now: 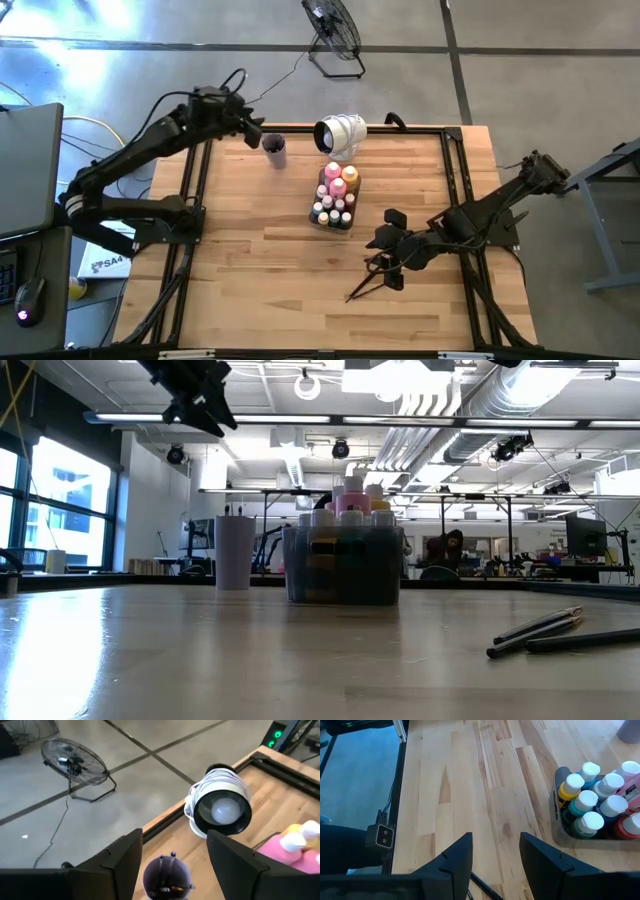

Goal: Pick & Place Paint Supplies
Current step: Put the gold paint brush into the violet cup

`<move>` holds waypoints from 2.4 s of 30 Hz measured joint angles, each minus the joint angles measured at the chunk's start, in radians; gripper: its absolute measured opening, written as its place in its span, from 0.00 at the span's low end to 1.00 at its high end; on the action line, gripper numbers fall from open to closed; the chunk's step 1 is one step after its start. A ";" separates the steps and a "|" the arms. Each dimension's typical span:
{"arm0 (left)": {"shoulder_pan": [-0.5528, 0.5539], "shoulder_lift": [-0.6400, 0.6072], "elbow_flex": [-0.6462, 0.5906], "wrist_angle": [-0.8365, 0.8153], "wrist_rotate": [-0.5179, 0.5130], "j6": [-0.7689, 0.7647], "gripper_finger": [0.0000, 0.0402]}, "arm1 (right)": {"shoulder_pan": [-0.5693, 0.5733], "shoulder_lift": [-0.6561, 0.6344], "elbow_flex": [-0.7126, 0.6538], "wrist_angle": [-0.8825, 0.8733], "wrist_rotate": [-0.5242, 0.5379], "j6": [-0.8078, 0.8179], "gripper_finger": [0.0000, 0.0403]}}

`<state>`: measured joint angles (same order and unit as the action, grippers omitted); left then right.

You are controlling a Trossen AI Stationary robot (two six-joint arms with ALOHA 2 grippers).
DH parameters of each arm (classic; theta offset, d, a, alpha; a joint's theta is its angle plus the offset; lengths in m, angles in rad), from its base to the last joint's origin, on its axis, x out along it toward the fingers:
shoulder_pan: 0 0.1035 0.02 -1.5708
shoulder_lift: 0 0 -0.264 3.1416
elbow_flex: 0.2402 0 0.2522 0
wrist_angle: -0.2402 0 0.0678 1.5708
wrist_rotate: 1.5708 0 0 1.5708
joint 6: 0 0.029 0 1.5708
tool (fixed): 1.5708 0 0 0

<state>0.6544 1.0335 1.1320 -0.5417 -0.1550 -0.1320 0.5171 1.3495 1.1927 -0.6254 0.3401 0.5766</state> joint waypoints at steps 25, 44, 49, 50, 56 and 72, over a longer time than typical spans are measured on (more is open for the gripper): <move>-0.932 -0.464 -0.662 0.537 -0.406 0.022 0.54 | 0.000 0.000 0.000 -0.082 -0.056 0.044 0.38; -1.260 -0.129 -0.584 0.737 -0.456 0.124 0.54 | -0.008 0.299 0.000 -0.356 -0.268 -0.075 0.38; -1.286 -0.090 -0.563 0.737 -0.456 0.096 0.54 | -0.022 0.431 0.000 -0.381 -0.269 -0.191 0.32; -1.289 -0.085 -0.561 0.737 -0.456 0.092 0.54 | -0.030 0.454 0.000 -0.395 -0.269 -0.202 0.31; -1.292 -0.080 -0.556 0.735 -0.456 0.062 0.54 | -0.093 0.515 -0.001 -0.447 -0.251 -0.265 0.20; -1.292 -0.080 -0.556 0.719 -0.455 0.049 0.54 | -0.159 0.514 -0.057 -0.406 -0.351 -0.288 0.13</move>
<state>-0.6373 0.9539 0.5758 0.1772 -0.6102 -0.0826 0.3586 1.8633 1.1357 -1.0317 -0.0105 0.2882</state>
